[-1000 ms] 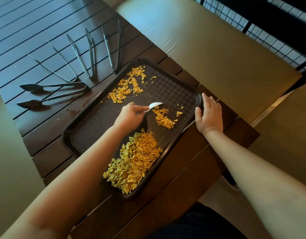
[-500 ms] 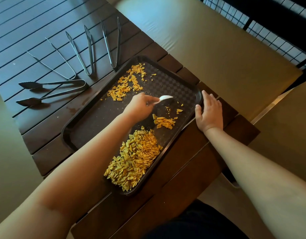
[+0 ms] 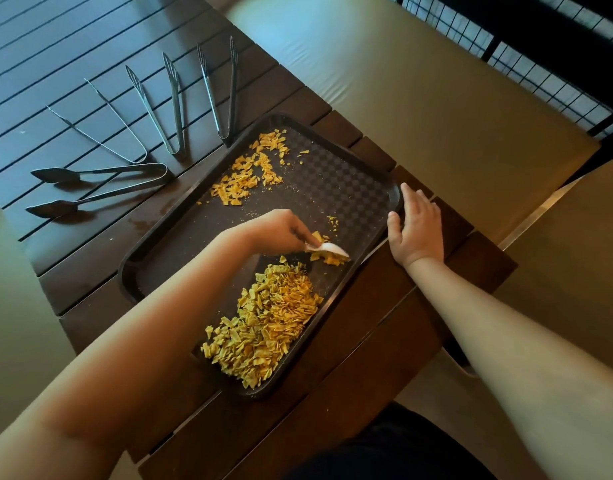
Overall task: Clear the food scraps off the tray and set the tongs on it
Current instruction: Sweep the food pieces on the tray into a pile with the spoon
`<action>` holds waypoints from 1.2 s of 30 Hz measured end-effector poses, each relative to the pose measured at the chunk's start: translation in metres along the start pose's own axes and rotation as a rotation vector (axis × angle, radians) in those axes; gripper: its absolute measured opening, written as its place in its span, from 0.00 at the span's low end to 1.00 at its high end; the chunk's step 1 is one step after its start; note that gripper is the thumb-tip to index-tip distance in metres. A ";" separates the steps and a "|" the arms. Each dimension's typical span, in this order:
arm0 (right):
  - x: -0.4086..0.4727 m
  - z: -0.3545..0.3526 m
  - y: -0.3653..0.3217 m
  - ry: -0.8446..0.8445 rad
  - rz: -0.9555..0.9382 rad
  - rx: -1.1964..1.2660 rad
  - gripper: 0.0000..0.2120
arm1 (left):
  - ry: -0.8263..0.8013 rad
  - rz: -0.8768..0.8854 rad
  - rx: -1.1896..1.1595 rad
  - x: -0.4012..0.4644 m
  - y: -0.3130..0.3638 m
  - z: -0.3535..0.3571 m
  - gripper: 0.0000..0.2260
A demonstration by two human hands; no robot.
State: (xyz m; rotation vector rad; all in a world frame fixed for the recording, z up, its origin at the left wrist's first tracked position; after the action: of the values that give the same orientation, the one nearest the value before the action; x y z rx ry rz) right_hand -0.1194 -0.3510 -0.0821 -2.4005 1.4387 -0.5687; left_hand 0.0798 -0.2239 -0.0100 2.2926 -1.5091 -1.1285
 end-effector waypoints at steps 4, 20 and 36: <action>0.000 -0.001 0.000 -0.001 0.004 -0.004 0.30 | 0.153 0.025 -0.074 0.002 -0.003 -0.009 0.12; 0.000 0.000 0.001 0.000 -0.005 -0.024 0.29 | 0.098 -0.090 -0.091 -0.018 -0.021 0.001 0.11; 0.000 0.001 0.002 0.008 -0.011 -0.026 0.29 | 0.252 -0.062 -0.119 -0.022 -0.025 0.018 0.11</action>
State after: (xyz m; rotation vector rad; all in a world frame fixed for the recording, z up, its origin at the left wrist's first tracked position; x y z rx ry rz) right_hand -0.1203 -0.3515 -0.0838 -2.4300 1.4461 -0.5659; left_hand 0.0809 -0.1894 -0.0249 2.3126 -1.2536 -0.8775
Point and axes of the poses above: each hand's wrist, its own x-axis towards the middle knuckle, its own z-axis out of the palm, y = z × x, the point moved 2 cm from there along x, towards the middle knuckle, and after that the axes turned 11 degrees about y, right-handed, at the moved point
